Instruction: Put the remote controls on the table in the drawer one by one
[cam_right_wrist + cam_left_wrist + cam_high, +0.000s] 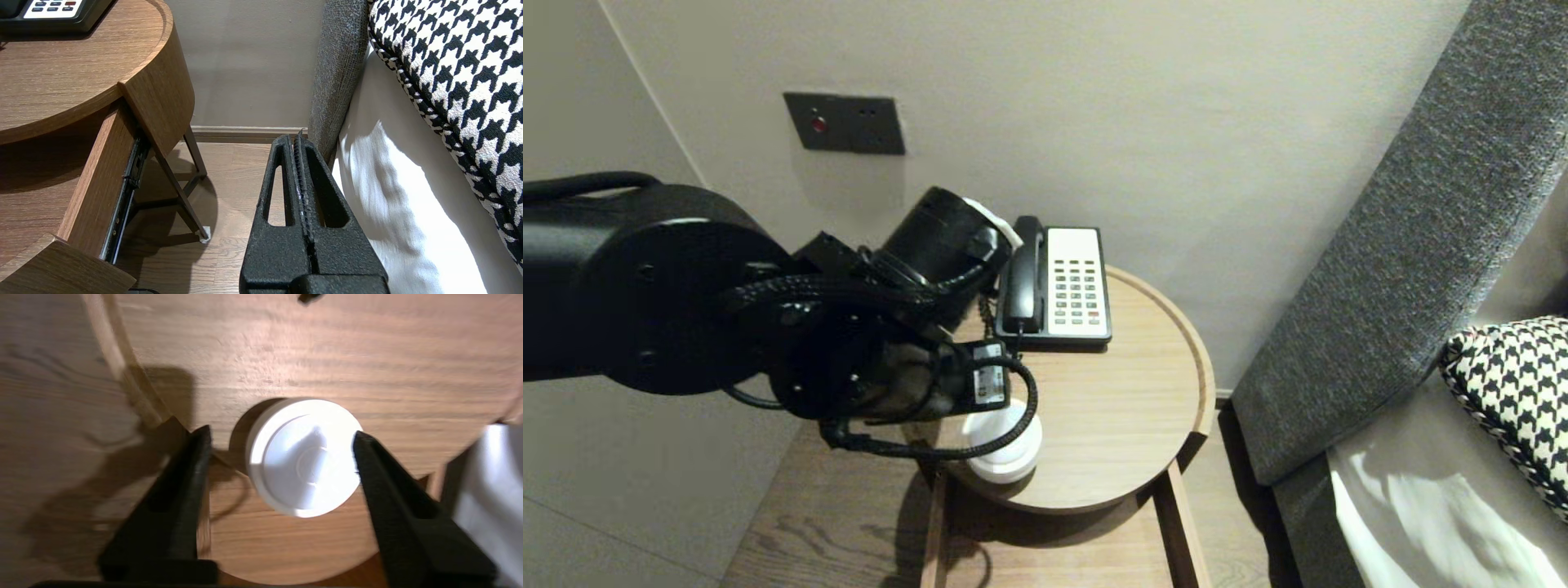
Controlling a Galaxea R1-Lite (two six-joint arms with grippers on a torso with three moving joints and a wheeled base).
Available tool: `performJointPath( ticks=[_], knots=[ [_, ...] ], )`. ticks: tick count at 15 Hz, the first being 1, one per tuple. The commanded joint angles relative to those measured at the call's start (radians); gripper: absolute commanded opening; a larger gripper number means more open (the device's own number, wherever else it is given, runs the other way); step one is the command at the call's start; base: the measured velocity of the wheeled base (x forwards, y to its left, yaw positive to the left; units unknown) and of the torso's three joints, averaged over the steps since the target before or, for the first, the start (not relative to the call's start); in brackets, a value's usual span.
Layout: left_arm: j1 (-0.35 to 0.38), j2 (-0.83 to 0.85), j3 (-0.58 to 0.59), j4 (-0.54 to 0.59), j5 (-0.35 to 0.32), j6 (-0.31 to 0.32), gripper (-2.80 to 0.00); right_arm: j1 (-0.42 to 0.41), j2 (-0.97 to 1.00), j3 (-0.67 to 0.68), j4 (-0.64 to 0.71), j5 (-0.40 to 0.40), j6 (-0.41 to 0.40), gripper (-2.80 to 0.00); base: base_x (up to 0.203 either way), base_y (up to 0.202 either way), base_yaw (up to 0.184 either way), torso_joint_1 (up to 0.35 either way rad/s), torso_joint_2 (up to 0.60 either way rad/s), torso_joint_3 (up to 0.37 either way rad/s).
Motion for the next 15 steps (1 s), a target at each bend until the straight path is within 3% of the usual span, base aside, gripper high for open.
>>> performJointPath(
  ticks=[1, 15],
  knots=[
    [-0.025, 0.064, -0.003, 0.004, 0.014, -0.006, 0.0, 0.0, 0.001, 0.04, -0.001, 0.0, 0.0, -2.8, 0.0, 0.0, 0.0, 0.0, 0.0, 0.0],
    [-0.06, 0.131, -0.032, 0.002, 0.048, 0.001, 0.0, 0.0, 0.001, 0.04, 0.0, 0.0, -0.001, -2.8, 0.0, 0.0, 0.0, 0.0, 0.0, 0.0]
  ],
)
